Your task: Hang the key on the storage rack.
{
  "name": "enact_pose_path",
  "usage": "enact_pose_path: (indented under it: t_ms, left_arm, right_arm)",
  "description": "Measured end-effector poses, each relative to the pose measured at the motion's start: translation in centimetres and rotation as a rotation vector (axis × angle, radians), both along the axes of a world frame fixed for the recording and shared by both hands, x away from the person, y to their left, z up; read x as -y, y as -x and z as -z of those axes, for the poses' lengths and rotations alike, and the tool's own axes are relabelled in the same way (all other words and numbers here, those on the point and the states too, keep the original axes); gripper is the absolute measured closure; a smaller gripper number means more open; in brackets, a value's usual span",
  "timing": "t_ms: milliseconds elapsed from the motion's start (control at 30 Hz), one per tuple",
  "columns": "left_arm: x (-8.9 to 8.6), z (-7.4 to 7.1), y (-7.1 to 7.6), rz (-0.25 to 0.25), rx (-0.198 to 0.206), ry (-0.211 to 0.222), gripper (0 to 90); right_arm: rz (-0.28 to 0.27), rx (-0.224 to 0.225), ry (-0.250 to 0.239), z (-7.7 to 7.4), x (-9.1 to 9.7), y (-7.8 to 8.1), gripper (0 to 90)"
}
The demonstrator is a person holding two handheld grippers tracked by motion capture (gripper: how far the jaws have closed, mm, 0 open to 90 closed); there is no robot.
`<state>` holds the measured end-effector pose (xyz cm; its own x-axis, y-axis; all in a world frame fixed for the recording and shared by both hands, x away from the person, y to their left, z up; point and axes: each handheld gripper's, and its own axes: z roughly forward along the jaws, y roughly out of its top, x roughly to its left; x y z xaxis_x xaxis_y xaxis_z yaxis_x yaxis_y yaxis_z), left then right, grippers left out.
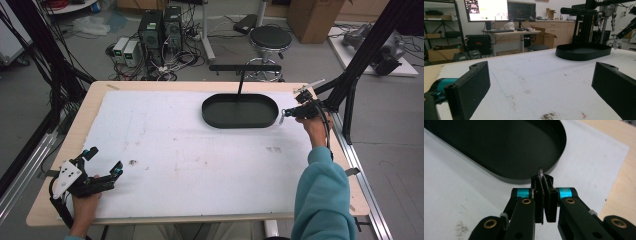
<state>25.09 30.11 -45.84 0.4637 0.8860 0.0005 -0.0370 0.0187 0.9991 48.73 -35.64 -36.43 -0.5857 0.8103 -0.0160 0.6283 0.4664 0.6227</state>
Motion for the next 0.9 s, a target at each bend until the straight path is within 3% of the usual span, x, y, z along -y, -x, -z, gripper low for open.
enact_pose_path:
  t_ms: [67, 233, 367, 533, 900]
  left_arm:
    - [0.0, 0.0, 0.0, 0.0, 0.0, 0.0, 2.3]
    - [0.0, 0.0, 0.0, 0.0, 0.001, 0.001, 2.3]
    - [0.0, 0.0, 0.0, 0.0, 0.0, 0.001, 2.2]
    - [0.0, 0.0, 0.0, 0.0, -0.001, 0.001, 2.2]
    - [0.0, 0.0, 0.0, 0.001, 0.0, -0.001, 2.2]
  right_arm:
    - [-0.002, 0.011, -0.016, -0.2, 0.1, 0.1, 88.8]
    - [-0.016, 0.063, -0.159, -1.3, 1.1, 0.7, 88.8]
    - [-0.025, 0.091, -0.229, -1.9, 1.7, 1.1, 88.7]
    - [-0.021, 0.11, -0.257, -2.7, 2.1, 1.4, 88.8]
    - [-0.058, 0.175, -0.271, -6.3, 1.3, 1.2, 88.8]
